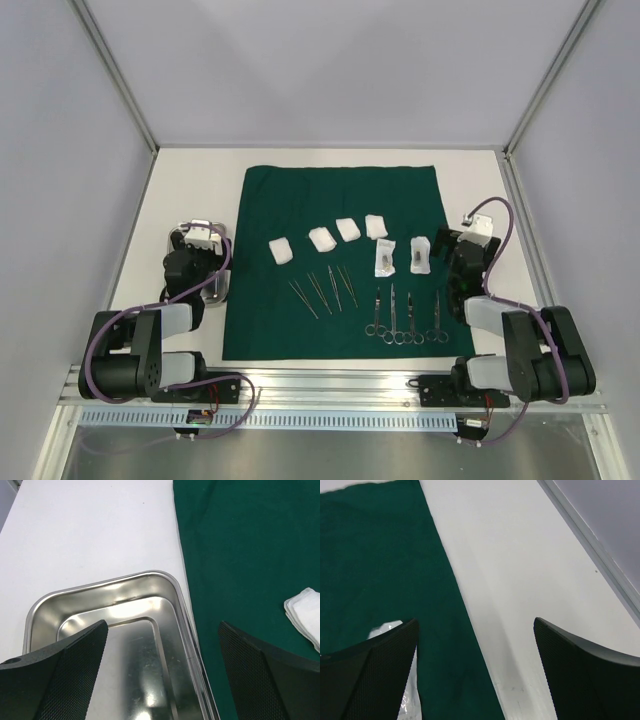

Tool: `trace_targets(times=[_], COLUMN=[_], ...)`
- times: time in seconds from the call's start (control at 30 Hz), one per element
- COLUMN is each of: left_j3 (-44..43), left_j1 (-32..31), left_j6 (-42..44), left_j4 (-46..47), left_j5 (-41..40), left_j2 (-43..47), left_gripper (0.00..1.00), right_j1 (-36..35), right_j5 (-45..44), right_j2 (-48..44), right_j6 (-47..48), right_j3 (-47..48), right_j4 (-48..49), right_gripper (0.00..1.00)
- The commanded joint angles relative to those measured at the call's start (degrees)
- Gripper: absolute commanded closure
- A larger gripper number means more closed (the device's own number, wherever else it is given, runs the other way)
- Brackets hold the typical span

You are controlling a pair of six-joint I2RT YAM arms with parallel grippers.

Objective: Prepare the surgical pack

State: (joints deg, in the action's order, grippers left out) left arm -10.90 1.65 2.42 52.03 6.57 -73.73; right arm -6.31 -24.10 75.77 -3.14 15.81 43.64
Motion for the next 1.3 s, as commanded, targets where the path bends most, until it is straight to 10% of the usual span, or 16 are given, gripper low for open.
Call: trace_targets(times=[0.0, 0.23, 0.6, 0.73, 1.27], left_j3=[-1.7, -1.6, -47.0, -48.2, -29.9], left_j1=[0.4, 0.4, 1.2, 8.8, 15.8], left_j6=[-1.4, -0.1, 15.3, 21.3, 18.0], left_j4=[2.3, 3.0, -83.7, -104.8, -98.5], left_j5=[1.1, 3.0, 6.6, 4.6, -8.6], left_j2=[-0.2, 0.2, 13.0, 16.1, 28.2], left_gripper=[0.00, 0.00, 0.03, 0.02, 0.01], right_j1=[-3.2, -7.7, -30.0, -36.0, -40.0], right_j5=[-6.0, 7.8, 11.3, 11.8, 18.7], right_j2=[-3.9, -11.2, 5.0, 11.7, 24.7], right_j6=[-0.2, -12.2, -14.4, -14.0, -16.5], right_j3=[4.9, 20.7, 47.9, 55.4, 52.4], right_j4=[-10.2, -34.4, -73.1, -83.1, -82.7], right_gripper=[0.02, 0.15, 0.55, 0.67, 0.63])
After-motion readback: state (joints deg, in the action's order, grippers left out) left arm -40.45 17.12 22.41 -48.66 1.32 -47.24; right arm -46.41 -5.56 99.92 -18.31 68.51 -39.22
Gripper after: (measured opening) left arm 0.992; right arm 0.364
